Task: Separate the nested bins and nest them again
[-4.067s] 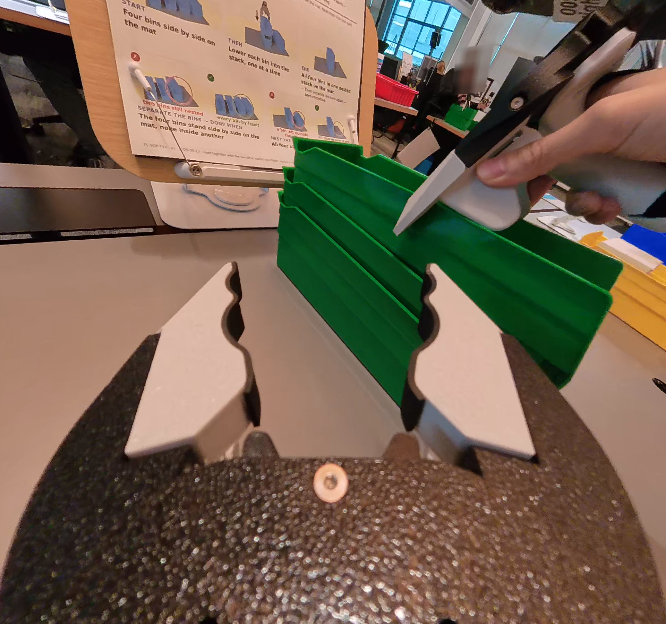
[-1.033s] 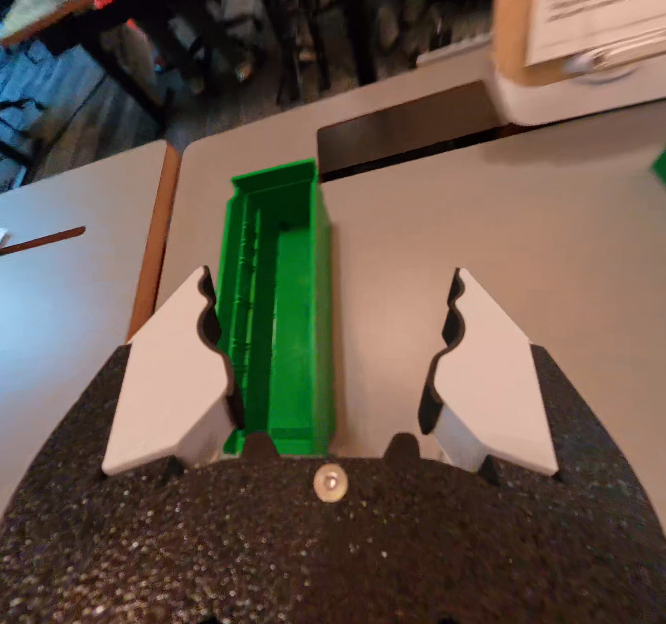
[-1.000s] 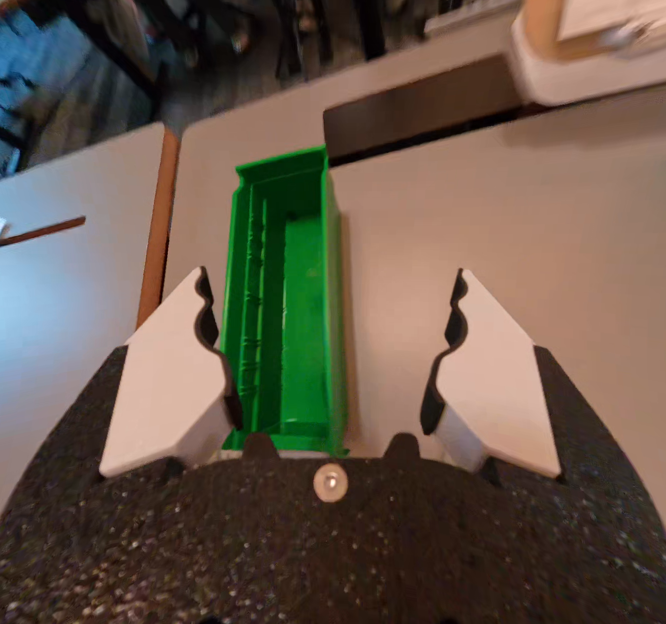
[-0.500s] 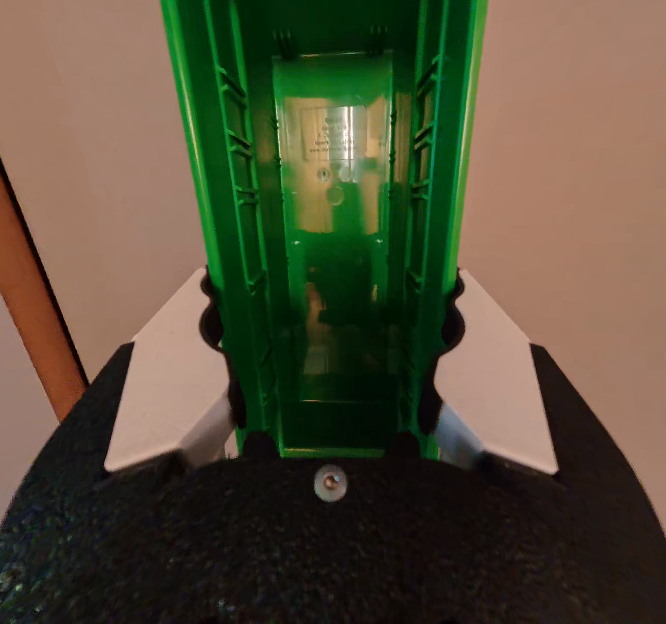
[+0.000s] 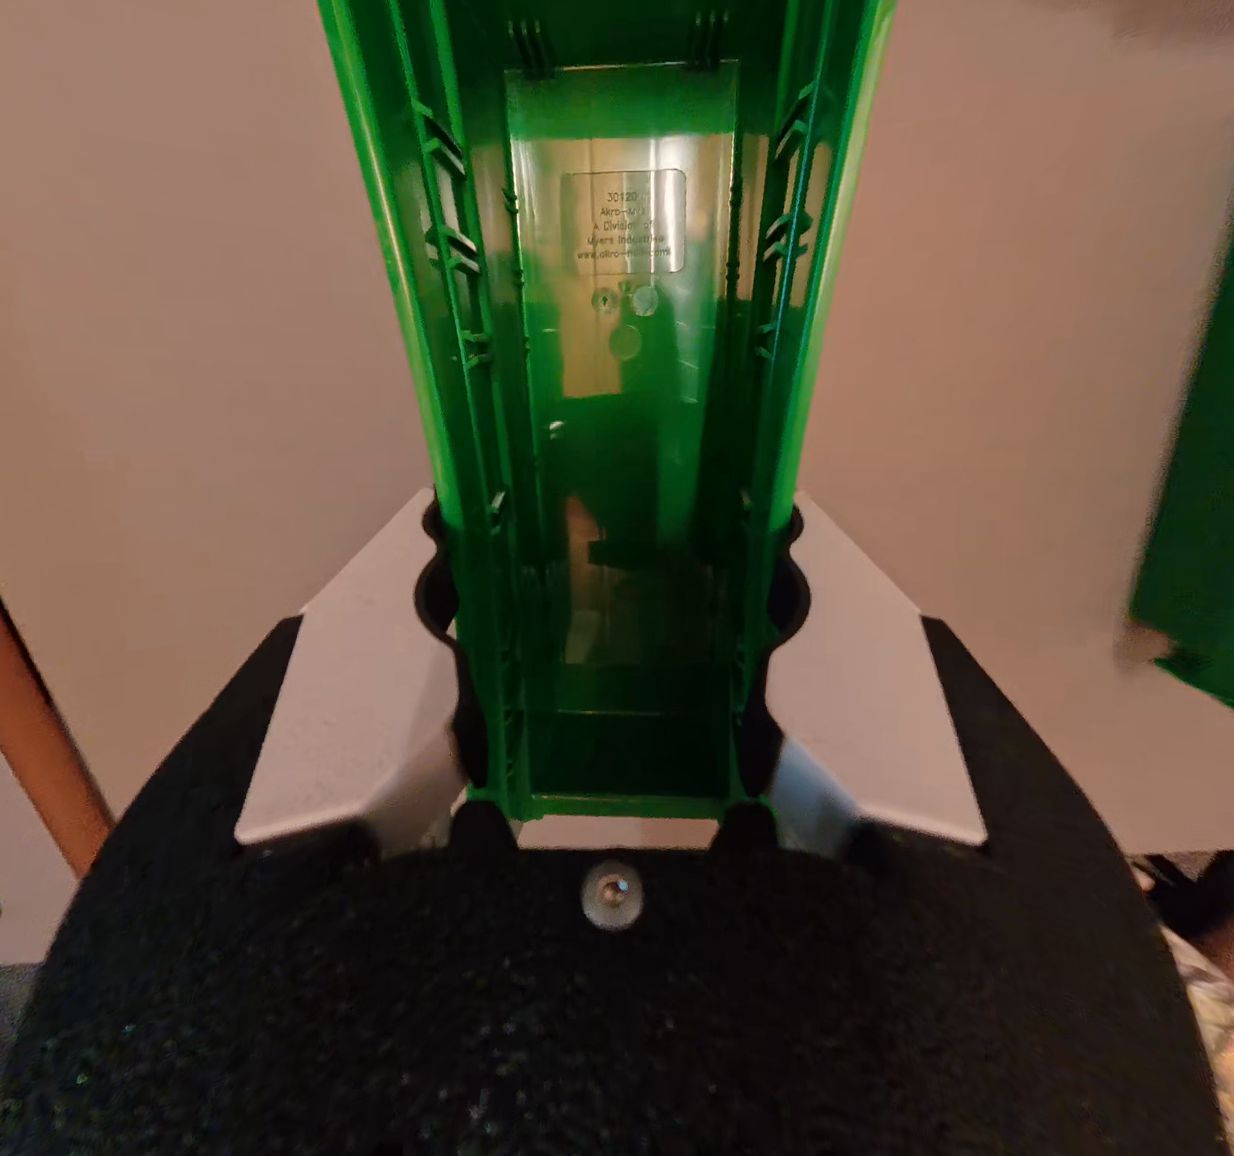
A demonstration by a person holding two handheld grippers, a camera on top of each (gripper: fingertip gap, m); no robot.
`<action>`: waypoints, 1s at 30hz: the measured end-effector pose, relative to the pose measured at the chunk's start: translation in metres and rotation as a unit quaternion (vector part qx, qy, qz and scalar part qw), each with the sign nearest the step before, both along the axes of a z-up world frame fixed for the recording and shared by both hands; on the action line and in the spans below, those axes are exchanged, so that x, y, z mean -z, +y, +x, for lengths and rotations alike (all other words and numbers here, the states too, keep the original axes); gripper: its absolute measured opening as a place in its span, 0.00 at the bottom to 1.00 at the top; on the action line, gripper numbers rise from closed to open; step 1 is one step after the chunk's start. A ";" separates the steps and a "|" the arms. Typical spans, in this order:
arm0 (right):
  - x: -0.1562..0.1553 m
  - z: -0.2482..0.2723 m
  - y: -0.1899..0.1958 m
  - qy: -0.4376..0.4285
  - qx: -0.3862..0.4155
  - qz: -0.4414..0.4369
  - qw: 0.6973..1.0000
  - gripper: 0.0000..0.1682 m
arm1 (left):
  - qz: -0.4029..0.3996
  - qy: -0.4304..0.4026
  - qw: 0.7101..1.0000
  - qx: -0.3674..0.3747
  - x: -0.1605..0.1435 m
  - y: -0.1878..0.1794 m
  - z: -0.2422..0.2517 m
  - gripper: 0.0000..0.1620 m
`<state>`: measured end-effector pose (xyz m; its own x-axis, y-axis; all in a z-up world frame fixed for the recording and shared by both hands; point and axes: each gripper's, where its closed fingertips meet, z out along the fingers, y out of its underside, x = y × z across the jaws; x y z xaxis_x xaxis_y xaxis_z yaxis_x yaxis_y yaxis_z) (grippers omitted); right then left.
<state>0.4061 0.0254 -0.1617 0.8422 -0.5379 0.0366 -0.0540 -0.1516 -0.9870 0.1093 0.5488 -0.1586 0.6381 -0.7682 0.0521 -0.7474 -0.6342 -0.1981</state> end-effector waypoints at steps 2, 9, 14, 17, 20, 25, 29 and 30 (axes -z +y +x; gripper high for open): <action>0.000 0.000 0.001 -0.002 -0.003 -0.001 1.000 0.70 | -0.001 -0.032 0.999 -0.002 -0.029 -0.024 0.025 0.58; -0.005 0.004 0.000 0.001 -0.002 0.005 1.000 0.70 | -0.023 -0.115 0.992 0.041 -0.130 -0.132 0.111 0.58; -0.013 0.009 -0.006 -0.007 0.008 0.008 1.000 0.69 | -0.014 -0.127 0.991 0.032 -0.169 -0.194 0.159 0.58; -0.017 0.007 -0.007 -0.009 0.005 0.014 1.000 0.68 | -0.035 -0.150 0.988 -0.004 -0.168 -0.226 0.188 0.59; -0.019 0.006 -0.010 -0.010 0.005 0.011 1.000 0.68 | -0.053 -0.165 0.984 -0.040 -0.156 -0.246 0.208 0.58; -0.029 0.009 -0.018 -0.019 0.016 0.024 0.999 0.67 | 0.005 -0.142 0.988 -0.065 -0.136 -0.244 0.219 0.57; -0.027 0.010 -0.017 -0.009 0.014 0.031 0.999 0.67 | 0.016 -0.118 0.991 -0.065 -0.116 -0.249 0.225 0.58; -0.026 0.009 -0.015 -0.007 0.010 0.030 0.999 0.67 | 0.013 -0.115 0.991 -0.064 -0.112 -0.251 0.228 0.57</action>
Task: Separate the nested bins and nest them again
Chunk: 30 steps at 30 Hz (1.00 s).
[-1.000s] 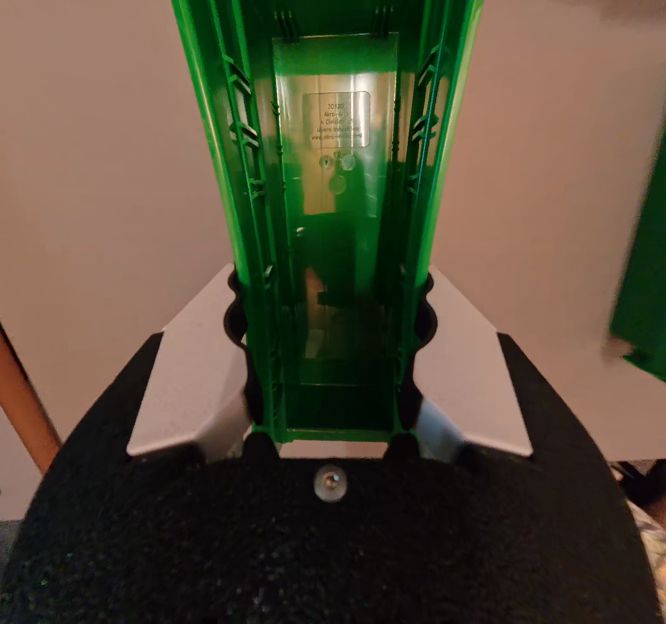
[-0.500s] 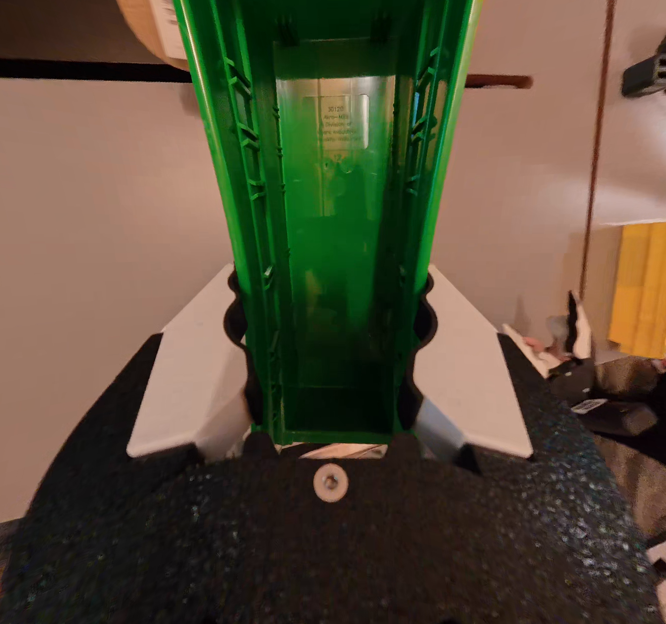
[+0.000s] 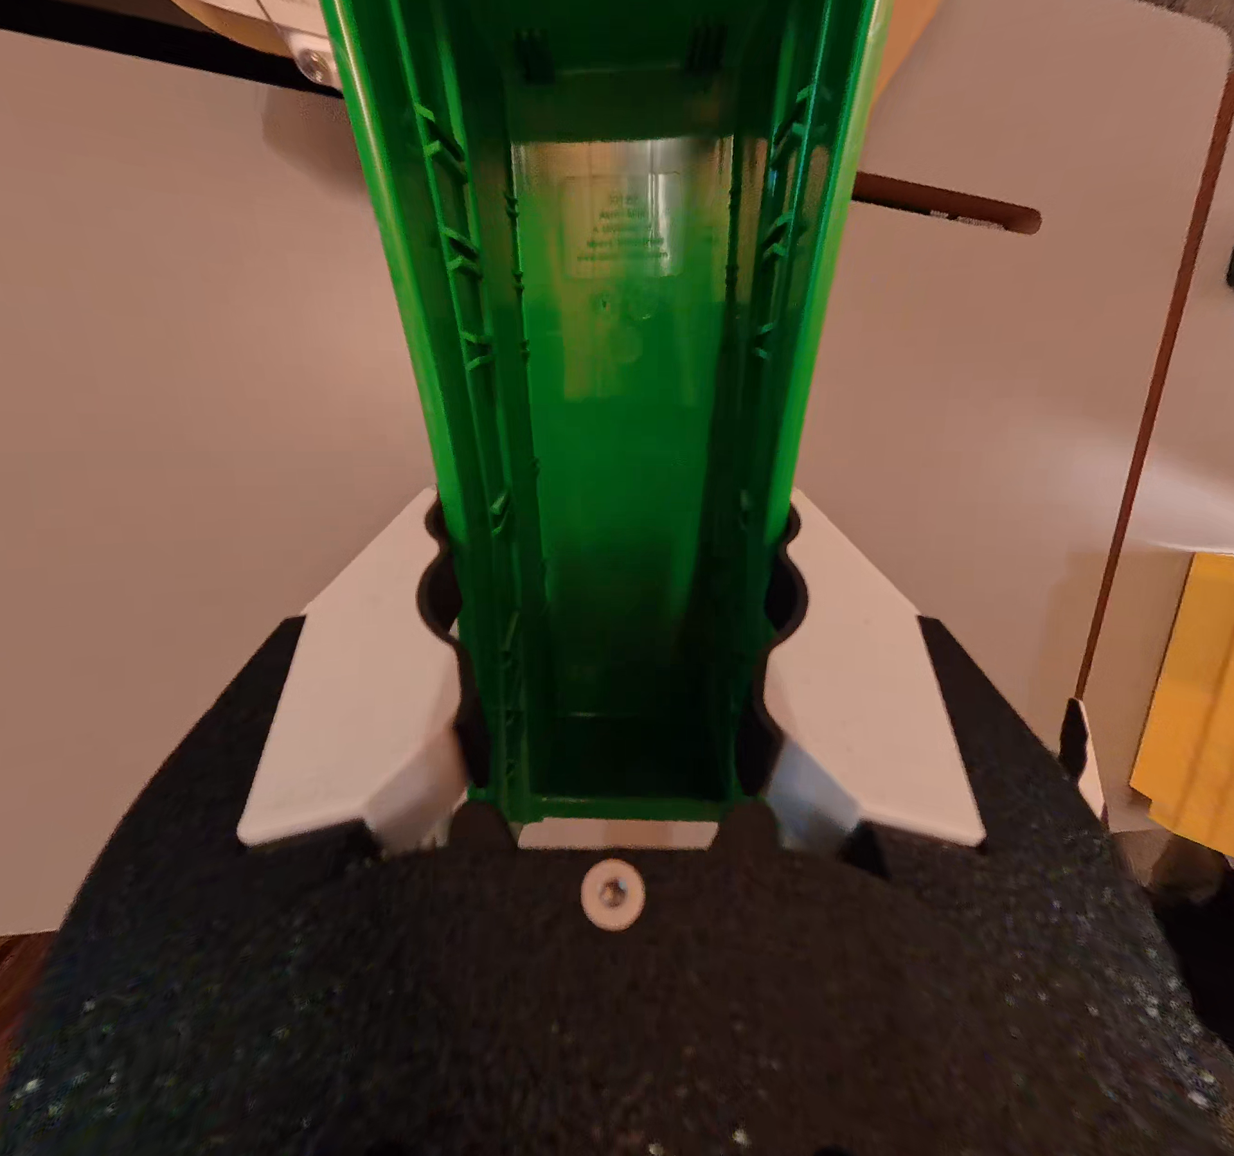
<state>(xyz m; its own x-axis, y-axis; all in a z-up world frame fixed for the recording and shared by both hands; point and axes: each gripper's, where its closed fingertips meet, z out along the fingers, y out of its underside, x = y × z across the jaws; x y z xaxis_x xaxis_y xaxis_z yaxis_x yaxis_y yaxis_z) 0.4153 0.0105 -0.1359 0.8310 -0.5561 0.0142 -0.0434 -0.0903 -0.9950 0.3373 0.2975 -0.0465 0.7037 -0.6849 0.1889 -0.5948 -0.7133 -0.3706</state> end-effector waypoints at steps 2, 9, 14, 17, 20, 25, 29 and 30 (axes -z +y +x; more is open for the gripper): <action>0.003 -0.001 0.002 0.000 -0.003 -0.007 1.000 0.67 | -0.001 0.018 1.000 0.007 0.009 -0.005 0.003 0.57; 0.004 -0.001 0.003 0.003 -0.005 -0.007 1.000 0.67 | 0.023 0.045 0.999 -0.009 0.030 0.003 0.007 0.58; 0.009 -0.002 0.007 0.009 -0.010 -0.011 1.000 0.67 | 0.041 0.048 0.998 -0.014 0.048 0.003 0.011 0.57; 0.010 -0.004 0.010 0.006 -0.012 -0.016 1.000 0.67 | 0.046 0.062 0.997 -0.008 0.060 0.000 0.011 0.57; 0.010 -0.005 0.011 0.005 -0.013 -0.018 1.000 0.67 | 0.052 0.069 0.996 -0.005 0.064 -0.001 0.011 0.57; 0.013 -0.006 0.013 0.008 -0.016 -0.021 1.000 0.66 | 0.064 0.083 0.994 0.004 0.072 -0.003 0.012 0.58; 0.013 -0.007 0.015 0.005 -0.018 -0.025 1.000 0.66 | 0.068 0.089 0.994 0.005 0.078 -0.003 0.013 0.58; 0.013 -0.007 0.015 0.005 -0.018 -0.026 0.999 0.66 | 0.067 0.089 0.994 0.006 0.078 -0.003 0.013 0.58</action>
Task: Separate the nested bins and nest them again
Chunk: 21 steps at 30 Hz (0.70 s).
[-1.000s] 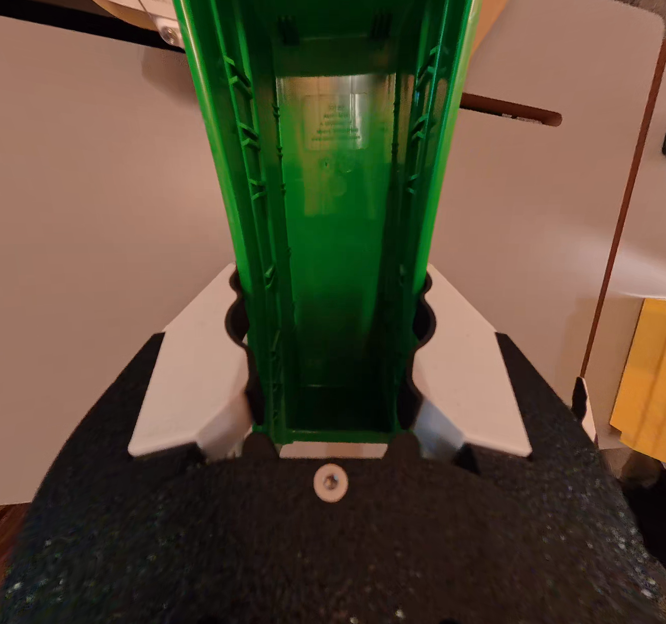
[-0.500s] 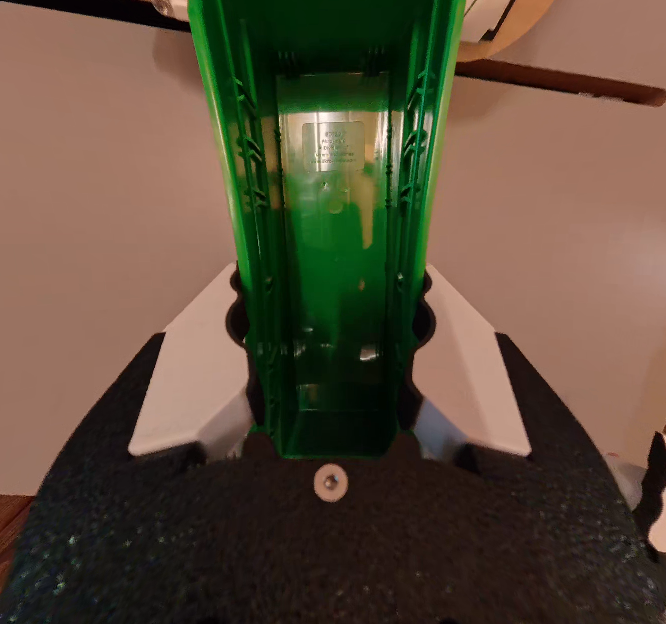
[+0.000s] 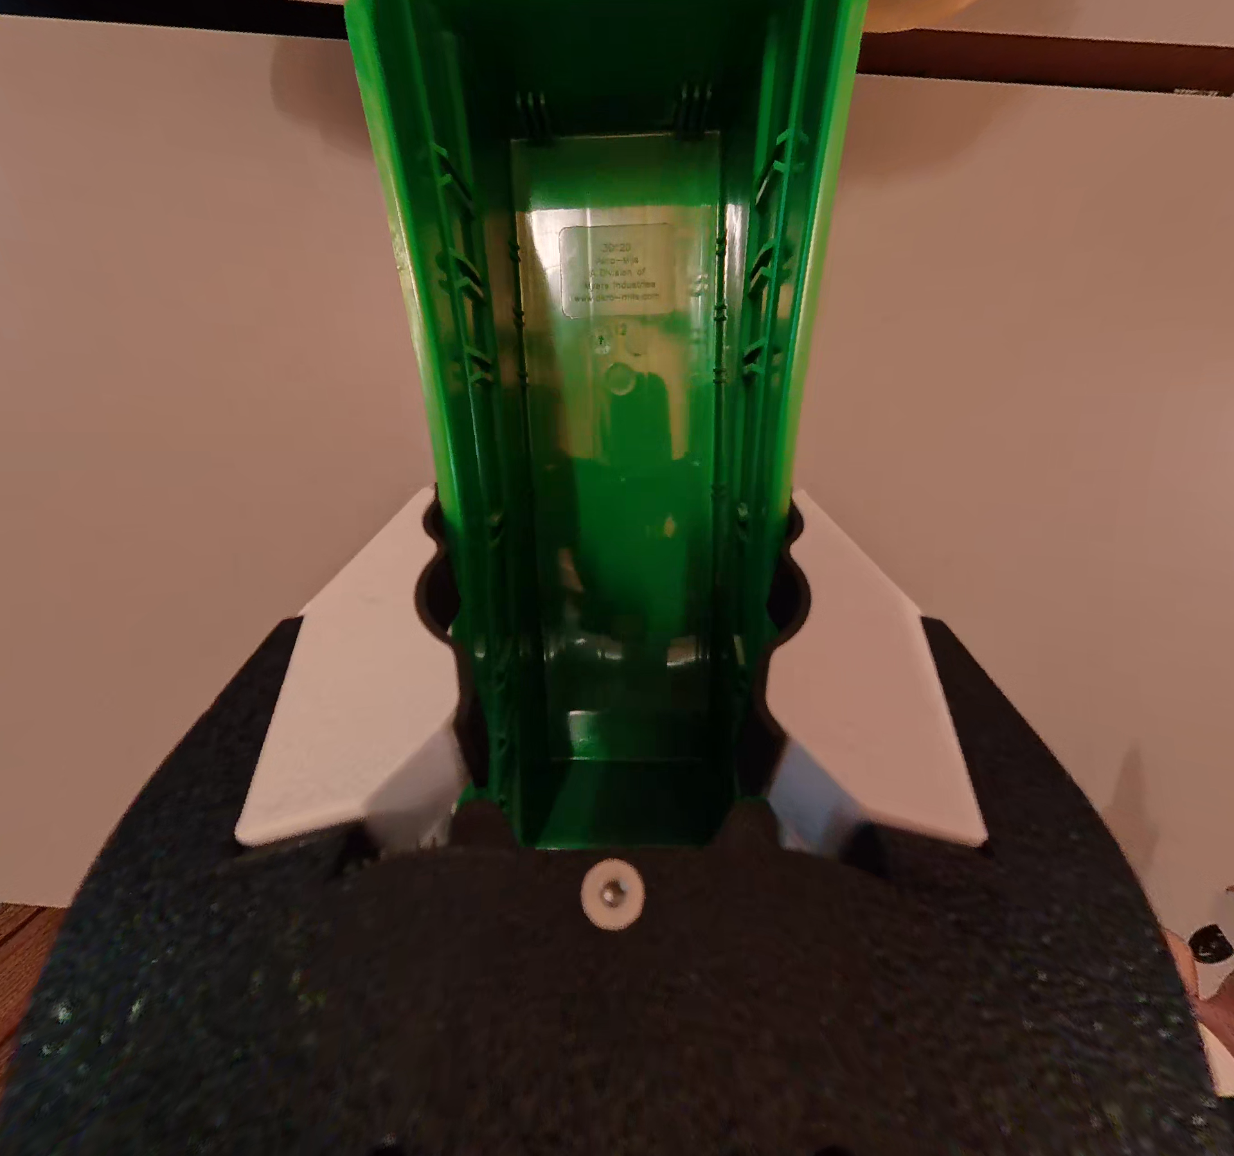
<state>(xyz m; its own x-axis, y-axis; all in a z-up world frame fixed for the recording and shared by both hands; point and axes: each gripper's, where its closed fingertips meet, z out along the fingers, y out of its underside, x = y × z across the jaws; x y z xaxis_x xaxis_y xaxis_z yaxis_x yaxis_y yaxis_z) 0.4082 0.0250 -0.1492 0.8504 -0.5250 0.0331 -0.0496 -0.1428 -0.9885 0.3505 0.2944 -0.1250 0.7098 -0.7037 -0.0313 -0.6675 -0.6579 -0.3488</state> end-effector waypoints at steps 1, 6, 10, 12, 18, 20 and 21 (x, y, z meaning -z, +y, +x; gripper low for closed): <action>0.000 0.000 0.000 0.000 0.001 0.000 1.000 0.66 | -0.002 0.000 1.000 0.000 0.000 0.000 0.000 0.59; 0.003 0.000 0.001 0.004 -0.002 -0.003 1.000 0.66 | -0.014 0.004 1.000 0.001 0.003 0.002 0.000 0.60; 0.004 -0.001 0.002 0.002 -0.004 -0.007 1.000 0.66 | -0.015 0.006 1.000 0.005 0.004 0.003 0.000 0.63; 0.003 -0.001 0.002 0.003 -0.004 -0.006 1.000 0.66 | -0.013 0.003 1.000 0.005 0.005 0.004 0.001 0.65; 0.004 0.000 0.000 0.004 -0.005 -0.008 1.000 0.67 | 0.007 0.046 0.997 0.055 -0.001 0.002 0.001 0.73; 0.006 0.000 0.001 0.007 -0.006 -0.008 1.000 0.67 | 0.049 0.021 0.994 0.093 -0.025 0.004 0.016 0.69; 0.006 0.000 0.001 0.008 -0.006 -0.009 1.000 0.67 | 0.069 -0.001 0.991 0.113 -0.041 0.003 0.024 0.69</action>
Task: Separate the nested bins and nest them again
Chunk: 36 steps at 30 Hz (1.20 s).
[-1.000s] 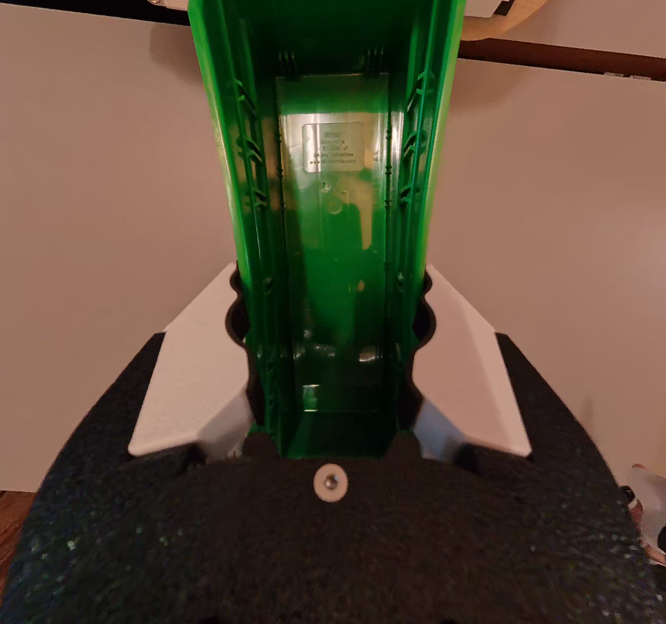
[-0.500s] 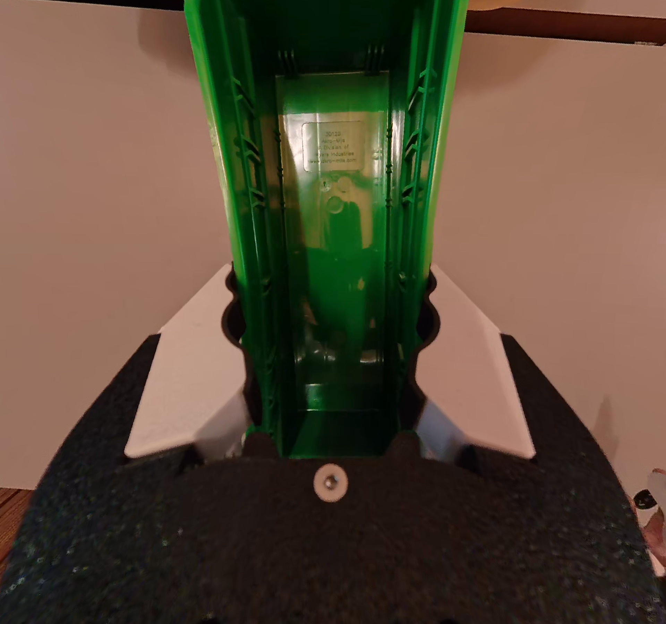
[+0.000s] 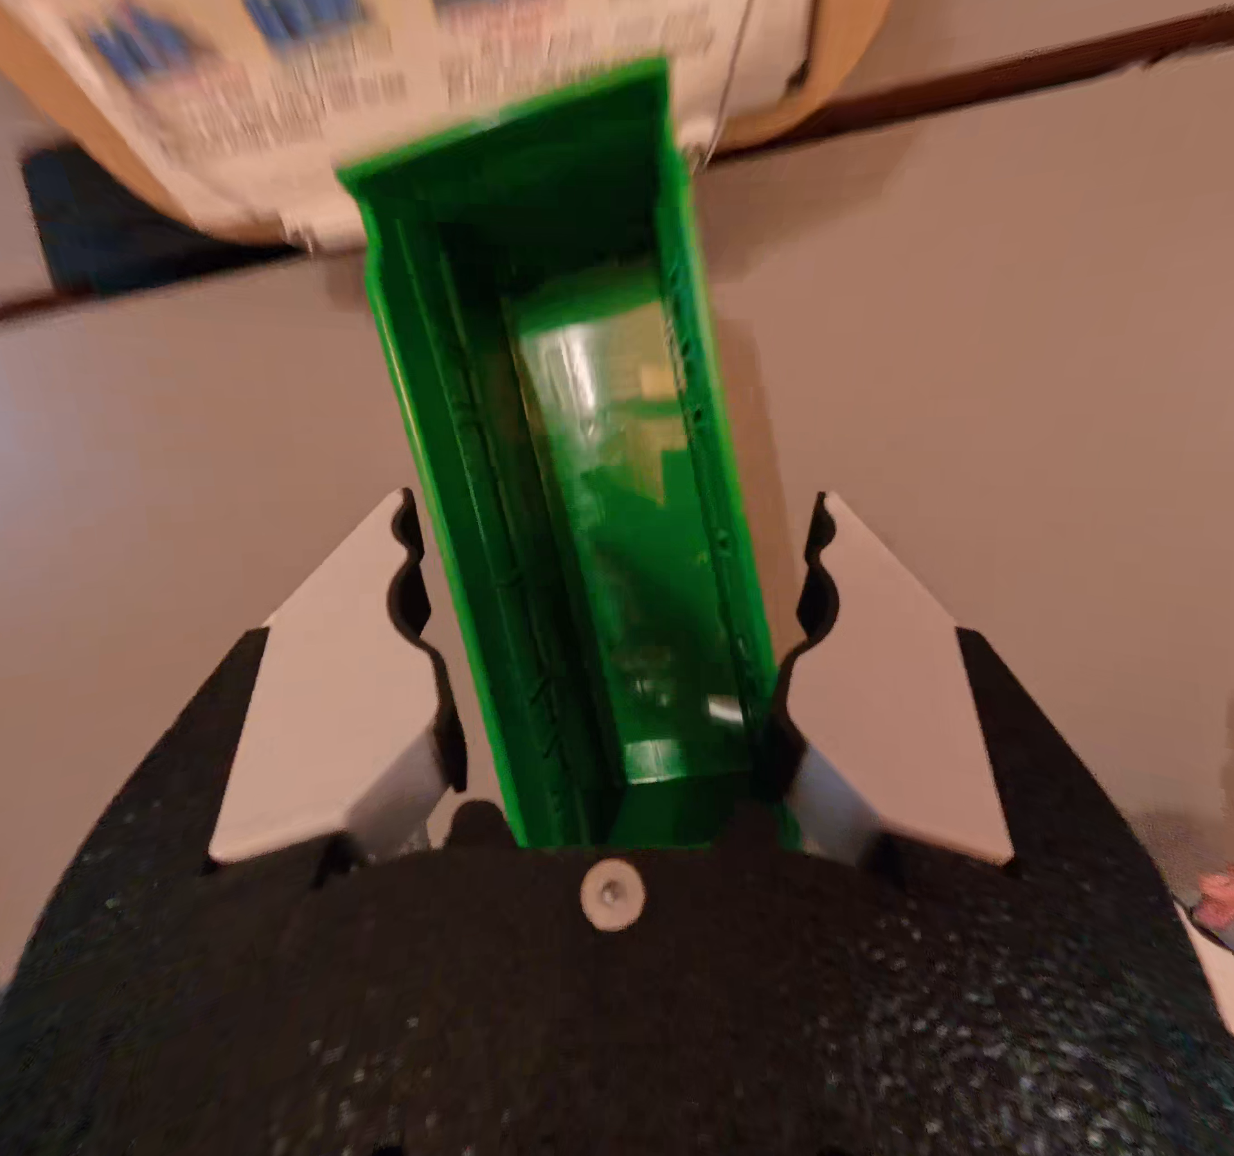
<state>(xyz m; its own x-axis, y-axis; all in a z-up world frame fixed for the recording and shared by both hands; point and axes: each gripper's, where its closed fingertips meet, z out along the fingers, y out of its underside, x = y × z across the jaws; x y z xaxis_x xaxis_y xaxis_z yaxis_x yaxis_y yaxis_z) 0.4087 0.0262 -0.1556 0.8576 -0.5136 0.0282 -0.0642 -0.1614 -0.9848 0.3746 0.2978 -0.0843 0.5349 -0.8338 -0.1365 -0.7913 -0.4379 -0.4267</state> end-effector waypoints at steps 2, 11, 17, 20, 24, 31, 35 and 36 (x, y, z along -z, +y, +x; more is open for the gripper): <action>0.001 0.001 0.000 -0.001 0.001 -0.003 1.000 0.67 | 0.034 -0.038 0.998 0.041 -0.032 0.000 0.010 0.70; -0.002 0.023 -0.025 -0.013 0.066 -0.014 0.998 0.69 | 0.259 -0.282 0.913 0.140 -0.145 0.029 -0.052 0.64; -0.003 0.044 -0.051 -0.024 0.145 -0.031 0.989 0.75 | 0.299 -0.354 0.876 0.133 -0.095 0.051 -0.162 0.68; 0.001 0.046 -0.052 -0.024 0.147 -0.038 0.988 0.75 | 0.293 -0.350 0.883 0.111 -0.054 0.057 -0.213 0.72; 0.006 0.048 -0.053 -0.019 0.151 -0.044 0.987 0.75 | 0.291 -0.357 0.882 0.104 -0.021 0.049 -0.257 0.72; 0.017 0.056 -0.060 -0.009 0.163 -0.059 0.985 0.73 | 0.242 -0.399 0.878 0.105 0.008 0.021 -0.274 0.71; 0.008 0.058 -0.064 -0.026 0.170 -0.032 0.985 0.69 | 0.238 -0.409 0.874 0.108 0.019 0.012 -0.265 0.71; 0.007 0.057 -0.063 -0.026 0.167 -0.027 0.985 0.69 | 0.235 -0.408 0.876 0.110 0.023 0.010 -0.260 0.71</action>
<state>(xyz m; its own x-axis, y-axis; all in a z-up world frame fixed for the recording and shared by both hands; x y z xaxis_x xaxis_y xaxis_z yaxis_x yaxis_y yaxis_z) 0.4659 -0.0373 -0.1629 0.6379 -0.7633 0.1018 -0.0730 -0.1915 -0.9788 0.1141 0.3081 -0.1069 0.4482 -0.8829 -0.1399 -0.1831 0.0625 -0.9811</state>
